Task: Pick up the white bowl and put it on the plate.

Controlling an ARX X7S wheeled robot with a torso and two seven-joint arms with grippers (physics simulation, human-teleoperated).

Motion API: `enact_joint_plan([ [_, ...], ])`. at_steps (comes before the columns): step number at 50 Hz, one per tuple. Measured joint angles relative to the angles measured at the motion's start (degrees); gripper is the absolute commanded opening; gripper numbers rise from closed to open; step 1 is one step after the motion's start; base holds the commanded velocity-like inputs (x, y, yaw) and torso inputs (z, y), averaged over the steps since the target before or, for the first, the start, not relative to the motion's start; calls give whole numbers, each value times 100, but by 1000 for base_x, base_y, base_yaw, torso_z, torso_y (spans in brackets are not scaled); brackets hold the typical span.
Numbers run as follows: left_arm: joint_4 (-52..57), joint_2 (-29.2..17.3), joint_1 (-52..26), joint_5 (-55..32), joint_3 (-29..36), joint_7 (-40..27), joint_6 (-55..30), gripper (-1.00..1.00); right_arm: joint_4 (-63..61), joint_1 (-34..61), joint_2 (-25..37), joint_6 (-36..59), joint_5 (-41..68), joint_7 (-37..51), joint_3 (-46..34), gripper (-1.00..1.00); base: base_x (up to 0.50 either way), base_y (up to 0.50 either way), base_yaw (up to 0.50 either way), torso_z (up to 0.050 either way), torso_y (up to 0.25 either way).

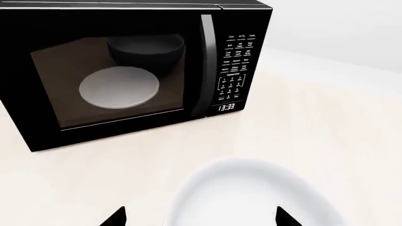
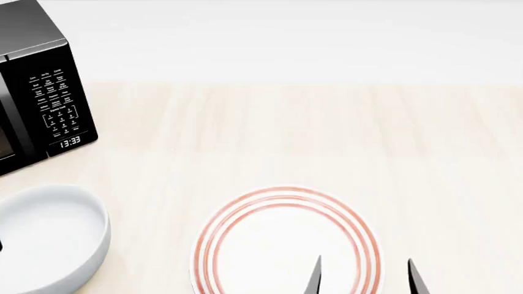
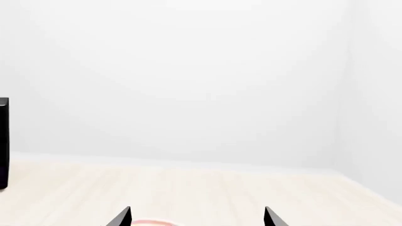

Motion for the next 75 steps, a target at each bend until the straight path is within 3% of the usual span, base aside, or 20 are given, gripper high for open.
enact_joint_plan([
  [31,-1663,-17,-155,-526,-479,-921,1301,100,86,29,77,-40,63,67,-107,100,0,0,0,0,0],
  [75,-2175,64,14,-899,-420,-1424,1720,100,126,48,176,-106,144,149,-209,100,0,0,0,0,0],
])
